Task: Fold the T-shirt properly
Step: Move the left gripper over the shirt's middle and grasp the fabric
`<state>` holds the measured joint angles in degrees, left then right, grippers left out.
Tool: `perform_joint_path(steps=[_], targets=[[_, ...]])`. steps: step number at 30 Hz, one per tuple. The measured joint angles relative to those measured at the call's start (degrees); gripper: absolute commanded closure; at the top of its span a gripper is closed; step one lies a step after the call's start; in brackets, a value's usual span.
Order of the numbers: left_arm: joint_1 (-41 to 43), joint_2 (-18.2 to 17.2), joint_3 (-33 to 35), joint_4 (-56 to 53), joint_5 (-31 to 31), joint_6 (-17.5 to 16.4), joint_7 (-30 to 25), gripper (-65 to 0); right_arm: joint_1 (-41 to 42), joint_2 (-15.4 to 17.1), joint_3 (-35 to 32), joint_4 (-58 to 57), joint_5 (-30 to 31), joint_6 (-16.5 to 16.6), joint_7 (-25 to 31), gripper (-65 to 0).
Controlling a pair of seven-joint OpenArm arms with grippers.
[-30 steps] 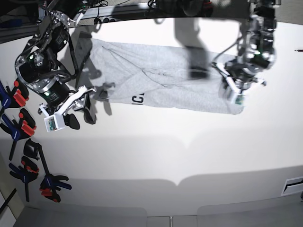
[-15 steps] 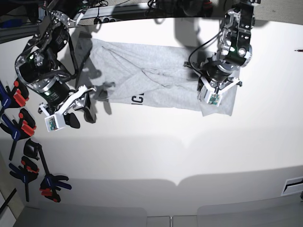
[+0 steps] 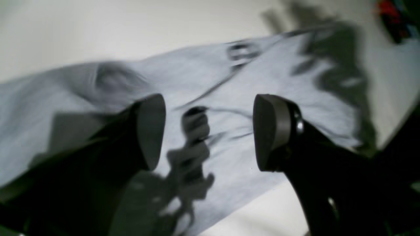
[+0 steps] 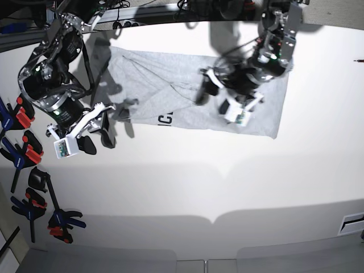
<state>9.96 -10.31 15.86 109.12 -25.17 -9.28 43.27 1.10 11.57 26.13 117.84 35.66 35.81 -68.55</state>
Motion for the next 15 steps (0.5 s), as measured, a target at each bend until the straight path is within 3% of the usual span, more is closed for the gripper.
perform_joint_path(steps=[3, 7, 11, 15], targets=[[0.0, 0.0, 1.3, 0.0, 1.0, -2.3, 0.0, -38.9, 0.0, 0.0, 0.0, 0.0, -0.3, 0.0, -0.1, -30.2], [-0.2, -0.2, 0.9, 0.0, 9.9, -2.6, 0.1, -38.9, 0.0, 0.0, 0.0, 0.0, -4.5, 0.0, -0.1, -30.2], [-0.1, -0.2, -0.4, 0.7, 10.3, -1.7, 0.2, -38.9, -1.0, 0.0, 0.9, 0.0, -6.8, -1.3, -0.1, -30.2], [-0.1, -0.2, -2.1, 3.2, 10.3, -1.7, 0.2, -38.9, -6.2, 0.0, 5.6, -1.7, -5.6, -0.3, -0.6, -30.2]])
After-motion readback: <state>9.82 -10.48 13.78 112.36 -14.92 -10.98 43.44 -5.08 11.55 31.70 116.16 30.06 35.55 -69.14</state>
